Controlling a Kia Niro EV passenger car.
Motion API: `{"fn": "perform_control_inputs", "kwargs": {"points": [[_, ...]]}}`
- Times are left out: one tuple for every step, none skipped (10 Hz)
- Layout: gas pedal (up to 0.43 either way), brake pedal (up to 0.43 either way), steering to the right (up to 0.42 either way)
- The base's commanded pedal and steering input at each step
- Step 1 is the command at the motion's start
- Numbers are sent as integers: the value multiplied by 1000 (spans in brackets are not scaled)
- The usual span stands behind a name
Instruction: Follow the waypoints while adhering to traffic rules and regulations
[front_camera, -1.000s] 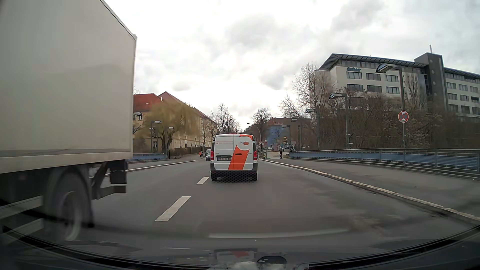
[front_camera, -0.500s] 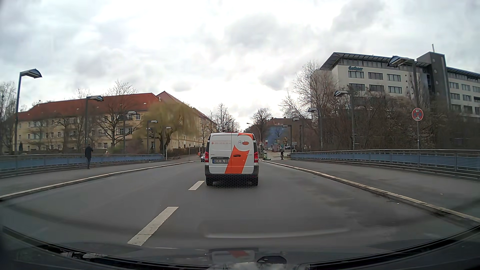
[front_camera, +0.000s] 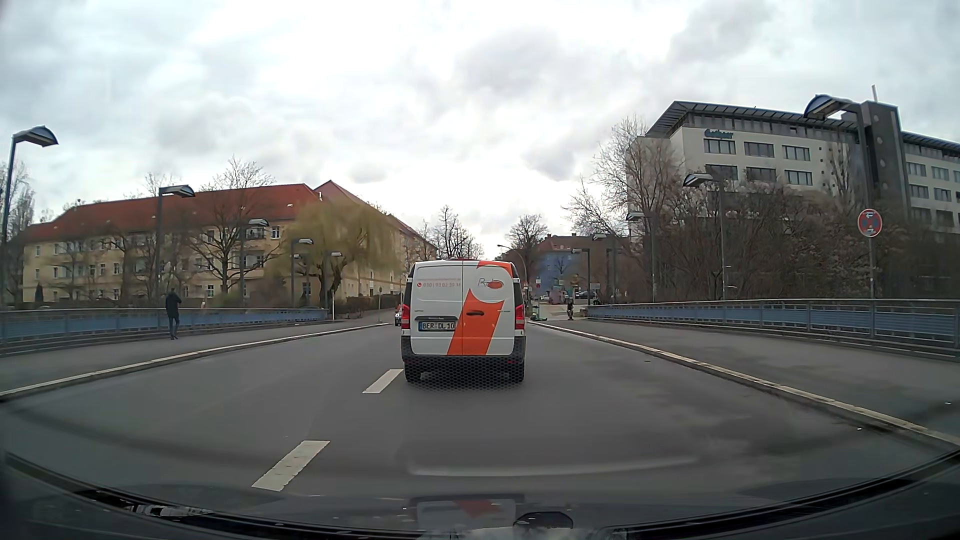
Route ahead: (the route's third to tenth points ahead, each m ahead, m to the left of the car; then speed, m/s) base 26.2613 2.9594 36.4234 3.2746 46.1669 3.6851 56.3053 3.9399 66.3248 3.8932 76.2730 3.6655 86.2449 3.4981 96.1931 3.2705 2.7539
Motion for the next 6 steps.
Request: {"fn": "perform_control_inputs", "kwargs": {"points": [[0, 128, -30], [0, 146, -30], [0, 159, -30], [0, 171, -29], [0, 189, -23], [0, 195, -20]]}}
